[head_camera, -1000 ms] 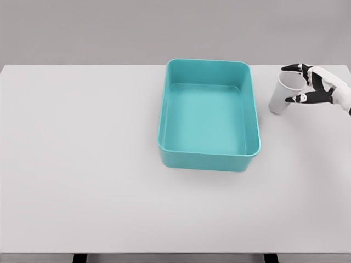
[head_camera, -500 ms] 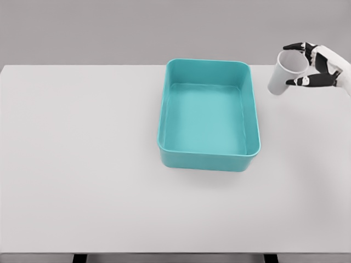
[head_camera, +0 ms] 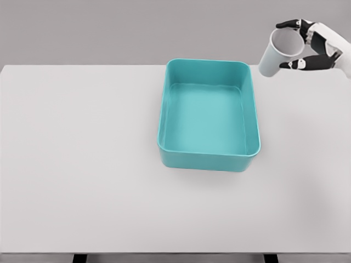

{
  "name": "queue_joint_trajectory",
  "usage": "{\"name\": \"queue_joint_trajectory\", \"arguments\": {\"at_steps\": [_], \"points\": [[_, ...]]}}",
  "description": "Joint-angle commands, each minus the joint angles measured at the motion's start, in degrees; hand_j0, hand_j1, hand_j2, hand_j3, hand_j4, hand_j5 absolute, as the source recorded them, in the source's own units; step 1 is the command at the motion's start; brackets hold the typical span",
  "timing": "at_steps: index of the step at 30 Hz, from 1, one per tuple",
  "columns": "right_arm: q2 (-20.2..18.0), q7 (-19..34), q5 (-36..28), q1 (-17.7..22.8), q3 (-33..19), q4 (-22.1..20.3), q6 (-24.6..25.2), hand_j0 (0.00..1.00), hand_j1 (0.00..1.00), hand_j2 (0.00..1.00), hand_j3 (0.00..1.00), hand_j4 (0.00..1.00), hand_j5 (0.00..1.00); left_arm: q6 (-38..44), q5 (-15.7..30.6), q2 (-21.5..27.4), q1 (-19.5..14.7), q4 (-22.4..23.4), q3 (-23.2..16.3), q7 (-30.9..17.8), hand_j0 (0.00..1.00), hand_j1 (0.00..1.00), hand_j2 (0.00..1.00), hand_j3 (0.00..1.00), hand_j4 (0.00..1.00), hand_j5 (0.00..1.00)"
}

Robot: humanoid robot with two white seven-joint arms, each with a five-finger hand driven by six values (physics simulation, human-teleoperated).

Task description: Put the paper cup into the basket with your right arm

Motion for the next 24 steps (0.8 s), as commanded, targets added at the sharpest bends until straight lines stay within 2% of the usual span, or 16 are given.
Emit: {"name": "queue_joint_trajectory", "arguments": {"at_steps": [1,12,22,24], "points": [[0.0,0.0,-0.4,0.0,-0.1,-2.9,0.1,0.78,0.78,0.78,0.78,0.78,0.78,0.0,0.0,0.0,0.0,0.0,0.0,0.0,1.0,1.0,1.0,1.0,1.0,1.0],[1.0,0.0,0.8,0.3,2.6,-10.5,0.2,0.8,0.8,0.8,0.8,0.8,0.8,0.0,0.0,0.0,0.0,0.0,0.0,0.0,1.0,1.0,1.0,1.0,1.0,1.0],[2.7,0.0,7.2,0.1,7.0,-14.4,0.1,0.8,0.8,0.8,0.8,0.8,0.8,0.0,0.0,0.0,0.0,0.0,0.0,0.0,1.0,1.0,1.0,1.0,1.0,1.0],[3.8,0.0,10.6,0.1,7.3,-14.9,-0.6,0.79,0.79,0.79,0.79,0.79,0.79,0.0,0.0,0.0,0.0,0.0,0.0,0.0,1.0,1.0,1.0,1.0,1.0,1.0]]}}
